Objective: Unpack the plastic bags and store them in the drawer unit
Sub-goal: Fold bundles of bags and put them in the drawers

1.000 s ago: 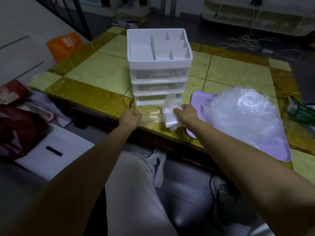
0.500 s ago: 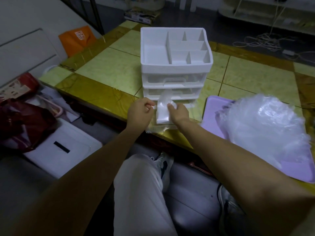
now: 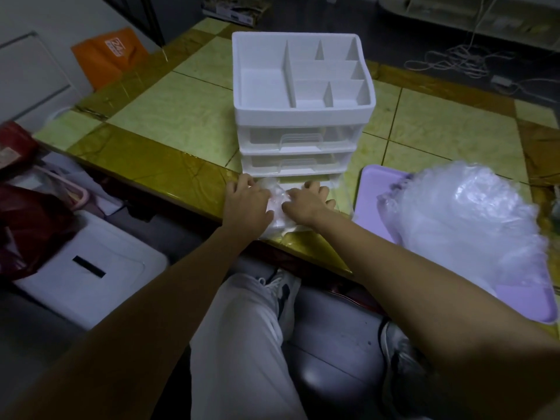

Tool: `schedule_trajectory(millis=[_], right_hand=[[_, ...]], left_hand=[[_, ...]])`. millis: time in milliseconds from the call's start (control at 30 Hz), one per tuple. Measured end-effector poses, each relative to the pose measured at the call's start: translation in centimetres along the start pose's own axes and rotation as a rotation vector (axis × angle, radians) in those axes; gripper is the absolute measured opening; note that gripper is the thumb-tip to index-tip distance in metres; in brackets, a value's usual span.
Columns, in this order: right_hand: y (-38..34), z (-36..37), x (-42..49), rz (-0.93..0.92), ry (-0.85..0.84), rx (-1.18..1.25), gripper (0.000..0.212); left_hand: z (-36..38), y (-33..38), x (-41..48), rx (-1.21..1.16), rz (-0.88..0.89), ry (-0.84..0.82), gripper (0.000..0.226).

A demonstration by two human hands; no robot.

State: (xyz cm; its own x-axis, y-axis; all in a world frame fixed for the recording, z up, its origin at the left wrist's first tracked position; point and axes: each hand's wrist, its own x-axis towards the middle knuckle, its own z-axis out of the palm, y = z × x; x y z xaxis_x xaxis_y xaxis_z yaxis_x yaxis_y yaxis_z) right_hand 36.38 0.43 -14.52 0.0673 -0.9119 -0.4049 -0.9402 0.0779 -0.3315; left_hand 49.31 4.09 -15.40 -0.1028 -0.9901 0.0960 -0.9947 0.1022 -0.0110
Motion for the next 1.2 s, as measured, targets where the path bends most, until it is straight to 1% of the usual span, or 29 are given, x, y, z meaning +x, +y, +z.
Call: schedule_trajectory(millis=[33,67,100,133,167,200,267,333,400,467,500,567,633,700,767,833,900,967,1000,1067,1133,1200], right_hand=[[0.2,0.0,-0.1,0.010,0.067,0.007,0.045],[0.3,0.1,-0.1,0.014,0.124,0.062,0.050],[0.3,0.2,0.1,0.018,0.139,0.149,0.056],[0.2,0.2,0.3,0.028,0.111,0.229,0.058],[0.0,0.4,0.5,0.038,0.074,0.283,0.054],[-0.2,0.5,0.7,0.049,0.054,0.318,0.047],[-0.6,0.9,0.9,0.077,0.066,0.385,0.027],[-0.8,1.0,1.1,0.093,0.073,0.449,0.014],[-0.7,0.8,1.0,0.100,0.073,0.505,0.011],[-0.4,0.7,0.9,0.079,0.089,0.556,0.020],[-0.1,0.7,1.0,0.062,0.100,0.573,0.023],[0.3,0.7,1.2,0.022,0.107,0.572,0.016],[0.7,0.8,1.5,-0.014,0.065,0.568,0.017],[1.0,0.7,1.4,-0.035,-0.003,0.575,0.017],[1.2,0.6,1.3,-0.053,-0.035,0.566,0.018],[1.3,0.4,1.0,-0.073,-0.042,0.543,0.028],[1.4,-0.1,0.2,-0.107,-0.040,0.475,0.038],[1.7,-0.7,-0.8,-0.146,-0.003,0.387,0.046],[2.0,-1.0,-1.4,-0.168,0.035,0.360,0.048],[2.9,-1.9,-2.4,-0.229,0.142,0.352,0.047],[4.4,-2.9,-3.6,-0.270,0.236,0.410,0.040],[6.4,-3.9,-4.8,-0.278,0.324,0.477,0.032]], left_hand=[[0.0,0.0,0.1,-0.002,-0.001,0.001,0.033],[0.0,-0.1,0.0,-0.009,0.001,0.003,0.034],[0.0,-0.2,0.0,-0.014,0.005,0.010,0.035],[-0.1,-0.3,0.0,-0.010,0.012,0.024,0.036],[-0.2,-0.4,0.0,-0.007,0.017,0.042,0.036],[-0.4,-0.4,-0.1,-0.014,0.019,0.067,0.036],[-0.5,-0.5,-0.1,-0.073,0.045,0.124,0.032],[-0.1,-0.6,0.3,-0.153,0.112,0.142,0.024],[0.2,-0.6,0.7,-0.123,0.163,0.087,0.019],[0.3,0.0,1.2,0.006,0.161,-0.035,0.021],[0.4,0.2,1.4,0.050,0.149,-0.068,0.022],[0.4,0.6,1.7,0.117,0.132,-0.070,0.019],[0.3,0.6,1.7,0.168,0.117,-0.079,0.019],[0.5,0.3,1.5,0.148,0.095,-0.056,0.025],[0.5,0.2,1.0,0.078,0.084,0.000,0.033],[0.4,0.3,0.5,0.041,0.107,-0.046,0.037],[0.2,0.4,0.1,0.078,0.116,-0.122,0.039],[-0.1,0.6,0.1,0.094,0.088,-0.145,0.038],[-0.1,0.7,0.1,0.082,0.061,-0.134,0.037],[-0.4,1.2,0.1,0.046,0.001,-0.051,0.036],[-1.1,2.3,-0.2,0.007,-0.055,0.078,0.036],[-2.1,3.9,-0.4,-0.057,-0.049,0.222,0.033]])
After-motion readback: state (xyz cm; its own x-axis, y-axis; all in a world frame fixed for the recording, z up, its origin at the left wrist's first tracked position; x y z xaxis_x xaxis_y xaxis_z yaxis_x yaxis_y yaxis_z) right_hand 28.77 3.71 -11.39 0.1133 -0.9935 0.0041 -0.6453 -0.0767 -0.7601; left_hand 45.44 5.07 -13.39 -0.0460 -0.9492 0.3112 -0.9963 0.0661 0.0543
